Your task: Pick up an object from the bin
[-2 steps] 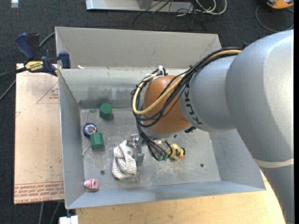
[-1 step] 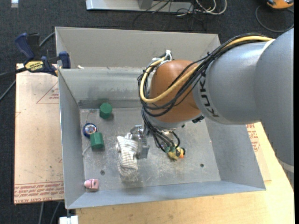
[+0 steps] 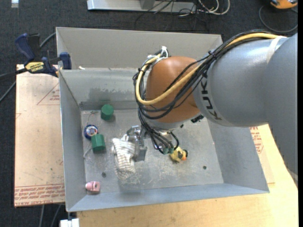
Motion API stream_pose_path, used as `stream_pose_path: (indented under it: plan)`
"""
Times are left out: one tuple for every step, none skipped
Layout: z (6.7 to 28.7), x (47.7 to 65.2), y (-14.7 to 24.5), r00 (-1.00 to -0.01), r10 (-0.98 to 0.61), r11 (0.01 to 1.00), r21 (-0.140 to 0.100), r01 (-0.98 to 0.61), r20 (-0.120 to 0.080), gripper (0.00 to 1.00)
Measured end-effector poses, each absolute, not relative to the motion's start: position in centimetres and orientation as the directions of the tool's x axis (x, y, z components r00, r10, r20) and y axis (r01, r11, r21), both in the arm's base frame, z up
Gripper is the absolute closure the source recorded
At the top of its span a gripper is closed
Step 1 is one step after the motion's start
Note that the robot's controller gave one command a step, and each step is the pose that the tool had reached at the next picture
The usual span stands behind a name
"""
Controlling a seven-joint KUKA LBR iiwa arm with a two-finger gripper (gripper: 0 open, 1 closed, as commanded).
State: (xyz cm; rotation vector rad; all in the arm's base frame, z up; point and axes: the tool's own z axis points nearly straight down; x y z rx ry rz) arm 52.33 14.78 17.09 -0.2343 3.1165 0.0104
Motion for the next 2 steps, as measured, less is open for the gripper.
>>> stream_pose_path:
  plan:
    - [17.1,52.3,14.7,-0.989,-0.149,0.989,0.005,-0.149,-0.015,1.0]
    - [22.4,56.1,15.5,-0.969,-0.245,0.969,0.004,-0.245,-0.024,1.0]
